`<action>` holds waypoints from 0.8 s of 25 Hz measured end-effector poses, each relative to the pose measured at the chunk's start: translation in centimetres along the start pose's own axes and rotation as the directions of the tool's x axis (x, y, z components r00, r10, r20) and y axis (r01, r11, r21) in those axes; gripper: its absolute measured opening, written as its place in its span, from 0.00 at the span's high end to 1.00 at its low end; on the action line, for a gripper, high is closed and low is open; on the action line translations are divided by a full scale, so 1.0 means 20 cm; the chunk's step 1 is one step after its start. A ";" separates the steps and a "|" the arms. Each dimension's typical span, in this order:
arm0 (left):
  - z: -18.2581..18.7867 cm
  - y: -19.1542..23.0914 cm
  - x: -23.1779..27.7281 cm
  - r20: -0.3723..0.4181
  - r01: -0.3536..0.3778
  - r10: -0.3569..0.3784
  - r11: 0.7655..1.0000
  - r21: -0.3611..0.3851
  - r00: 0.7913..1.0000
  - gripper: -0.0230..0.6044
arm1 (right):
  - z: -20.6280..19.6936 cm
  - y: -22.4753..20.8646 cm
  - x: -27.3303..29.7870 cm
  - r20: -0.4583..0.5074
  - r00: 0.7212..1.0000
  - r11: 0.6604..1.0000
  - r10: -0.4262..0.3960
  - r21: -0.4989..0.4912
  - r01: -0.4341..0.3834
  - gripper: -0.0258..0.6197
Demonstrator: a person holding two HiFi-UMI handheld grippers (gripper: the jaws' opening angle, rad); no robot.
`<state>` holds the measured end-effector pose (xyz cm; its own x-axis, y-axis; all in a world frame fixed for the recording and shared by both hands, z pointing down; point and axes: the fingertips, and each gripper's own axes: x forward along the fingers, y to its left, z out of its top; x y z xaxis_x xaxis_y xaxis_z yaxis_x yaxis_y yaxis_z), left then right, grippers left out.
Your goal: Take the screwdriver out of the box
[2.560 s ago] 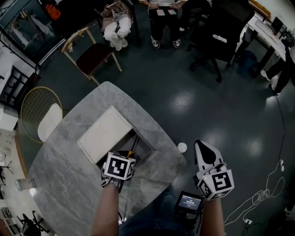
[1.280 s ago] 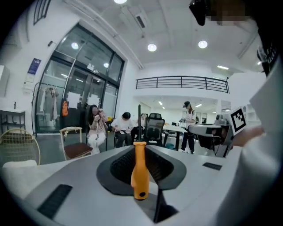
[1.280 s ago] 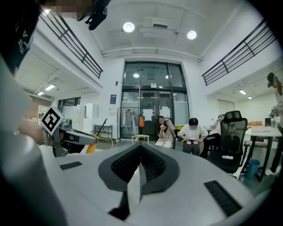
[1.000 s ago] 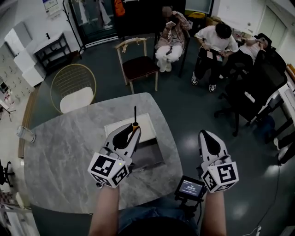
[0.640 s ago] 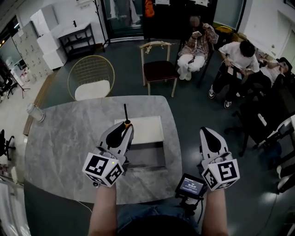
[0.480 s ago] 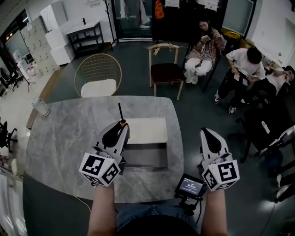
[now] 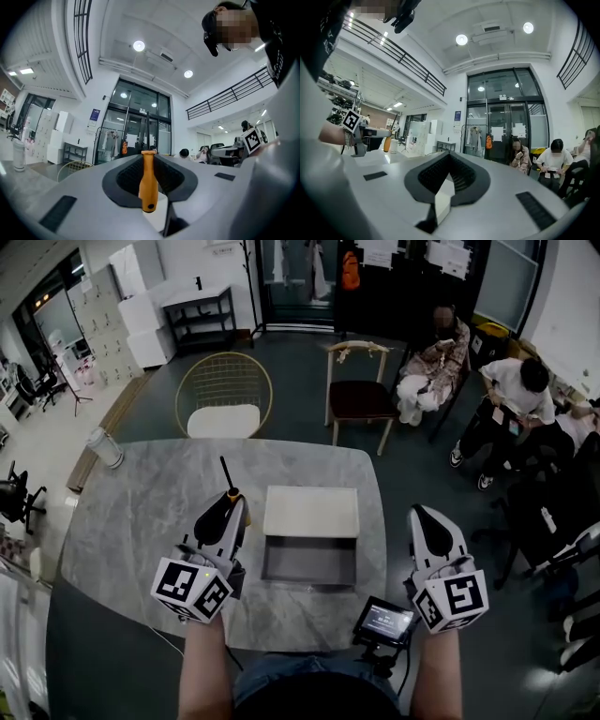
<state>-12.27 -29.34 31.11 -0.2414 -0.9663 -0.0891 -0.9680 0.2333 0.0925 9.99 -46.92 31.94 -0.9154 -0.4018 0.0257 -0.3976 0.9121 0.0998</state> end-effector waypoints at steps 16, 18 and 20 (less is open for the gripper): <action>0.04 -0.08 -0.02 -0.016 0.095 -0.095 0.995 0.030 0.995 0.84 | 0.00 0.13 -0.01 -0.019 1.000 1.000 -0.016 0.010 0.017 0.92; 0.05 -0.09 -0.02 -0.014 0.103 -0.102 0.994 0.030 0.995 0.84 | 0.01 0.14 -0.02 -0.023 1.000 1.000 -0.020 0.008 0.020 0.92; 0.05 -0.10 -0.02 -0.010 0.111 -0.111 0.993 0.031 0.994 0.84 | 0.01 0.14 -0.02 -0.024 0.999 1.000 -0.024 0.009 0.024 0.92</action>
<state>-10.34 -29.40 29.89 -0.1319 -0.9873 -0.0889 -0.9905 0.1277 0.0512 9.19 -44.19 32.10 -0.9039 -0.4252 0.0475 -0.4199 0.9029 0.0917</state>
